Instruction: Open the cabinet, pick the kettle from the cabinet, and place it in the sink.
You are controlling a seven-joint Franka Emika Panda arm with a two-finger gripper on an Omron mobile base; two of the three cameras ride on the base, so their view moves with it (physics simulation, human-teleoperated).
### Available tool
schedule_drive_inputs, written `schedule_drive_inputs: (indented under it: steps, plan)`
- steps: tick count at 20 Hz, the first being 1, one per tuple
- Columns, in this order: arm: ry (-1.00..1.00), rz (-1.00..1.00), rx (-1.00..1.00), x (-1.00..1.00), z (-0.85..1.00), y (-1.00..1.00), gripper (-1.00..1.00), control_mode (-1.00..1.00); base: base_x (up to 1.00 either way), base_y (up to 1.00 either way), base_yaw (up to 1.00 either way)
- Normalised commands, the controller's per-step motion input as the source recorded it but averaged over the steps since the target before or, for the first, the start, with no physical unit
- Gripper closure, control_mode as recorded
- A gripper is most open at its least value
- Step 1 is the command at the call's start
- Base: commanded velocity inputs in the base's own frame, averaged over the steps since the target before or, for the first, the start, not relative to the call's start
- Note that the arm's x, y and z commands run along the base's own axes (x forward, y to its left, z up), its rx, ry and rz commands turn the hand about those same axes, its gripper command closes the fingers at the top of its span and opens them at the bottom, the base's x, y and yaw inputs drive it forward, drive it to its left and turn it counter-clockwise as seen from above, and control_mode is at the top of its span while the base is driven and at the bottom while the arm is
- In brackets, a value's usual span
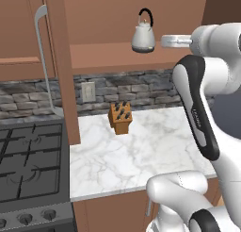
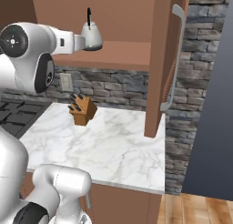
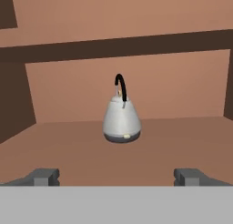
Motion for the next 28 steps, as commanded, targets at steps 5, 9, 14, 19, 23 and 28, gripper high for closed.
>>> schedule_drive_inputs:
  steps: [5, 9, 14, 19, 23, 28]
  plan:
    - [-0.01, 0.00, 0.00, 0.18, 0.05, -0.03, -1.00, -1.00, 0.00, 0.00, 0.00]
    - [-0.02, 0.02, 0.00, 0.14, 0.03, -0.09, -1.00, -1.00, 0.00, 0.00, 0.00]
    - [-0.04, 0.02, 0.00, 0.13, 0.03, -0.07, -1.00, -1.00, 0.00, 0.00, 0.00]
    - [-0.03, 0.01, 0.00, 0.12, 0.03, -0.05, -1.00, -1.00, 0.00, 0.00, 0.00]
    - [-0.04, 0.00, -0.02, 0.15, 0.06, -0.01, -1.00, -1.00, 0.00, 0.00, 0.00]
    - [-0.03, 0.00, -0.04, 0.12, 0.06, -0.01, -1.00, -1.00, 0.00, 0.00, 0.00]
